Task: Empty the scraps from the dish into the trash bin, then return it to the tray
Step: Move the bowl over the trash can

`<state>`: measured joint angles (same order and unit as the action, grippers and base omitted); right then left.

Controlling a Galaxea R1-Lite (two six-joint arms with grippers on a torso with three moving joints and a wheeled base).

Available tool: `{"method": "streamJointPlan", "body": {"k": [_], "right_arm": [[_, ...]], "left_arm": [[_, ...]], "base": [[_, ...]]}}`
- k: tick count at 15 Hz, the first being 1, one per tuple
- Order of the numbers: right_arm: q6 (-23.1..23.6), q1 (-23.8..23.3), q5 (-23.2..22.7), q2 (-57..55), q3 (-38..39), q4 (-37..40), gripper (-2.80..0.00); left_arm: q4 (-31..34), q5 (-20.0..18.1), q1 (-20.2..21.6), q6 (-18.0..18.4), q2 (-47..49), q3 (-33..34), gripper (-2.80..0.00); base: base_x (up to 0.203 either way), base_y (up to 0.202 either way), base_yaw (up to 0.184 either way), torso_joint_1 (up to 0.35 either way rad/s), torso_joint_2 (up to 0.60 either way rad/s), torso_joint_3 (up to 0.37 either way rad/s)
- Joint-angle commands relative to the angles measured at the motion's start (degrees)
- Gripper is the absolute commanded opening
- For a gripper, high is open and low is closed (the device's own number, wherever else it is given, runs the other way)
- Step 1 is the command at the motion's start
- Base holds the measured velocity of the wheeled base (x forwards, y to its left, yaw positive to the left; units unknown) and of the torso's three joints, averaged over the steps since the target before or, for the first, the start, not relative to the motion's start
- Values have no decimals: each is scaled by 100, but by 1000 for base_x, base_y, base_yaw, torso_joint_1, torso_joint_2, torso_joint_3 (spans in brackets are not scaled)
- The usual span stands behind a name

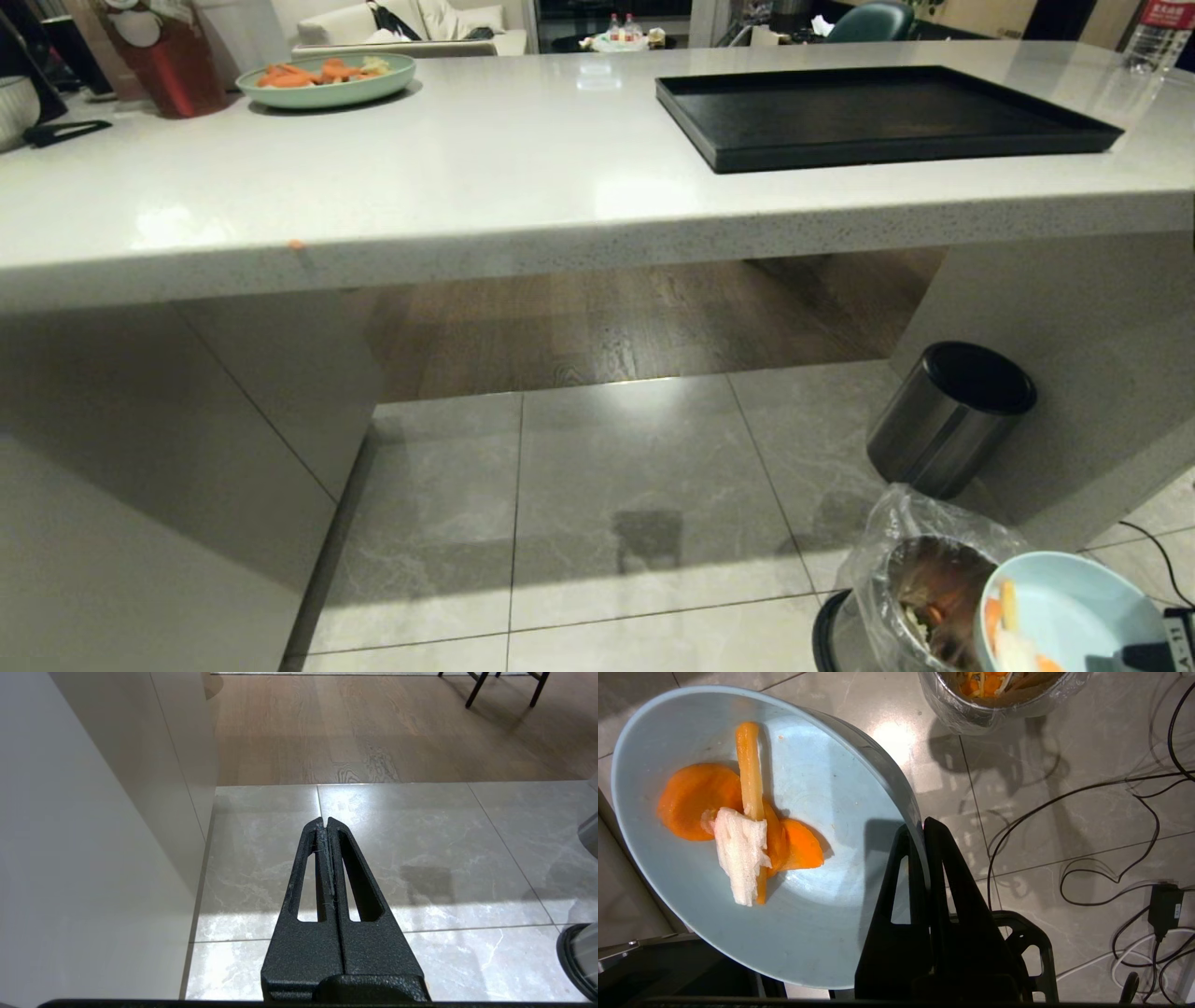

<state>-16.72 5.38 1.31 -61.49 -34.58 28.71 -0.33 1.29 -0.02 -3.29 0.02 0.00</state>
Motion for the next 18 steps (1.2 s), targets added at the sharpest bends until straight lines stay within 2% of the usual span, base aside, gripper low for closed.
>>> {"method": "streamJointPlan", "body": {"k": [1, 18], "right_arm": [[-60, 7, 9, -48, -22, 12, -280], [-69, 7, -8, -144, -5, -32, -280]], "left_arm": [[-2, 3, -2, -5, 6, 0, -280], [-2, 3, 2, -5, 6, 0, -280]], "base": [[0, 0, 0, 0, 0, 0], [0, 0, 0, 0, 0, 0]]}}
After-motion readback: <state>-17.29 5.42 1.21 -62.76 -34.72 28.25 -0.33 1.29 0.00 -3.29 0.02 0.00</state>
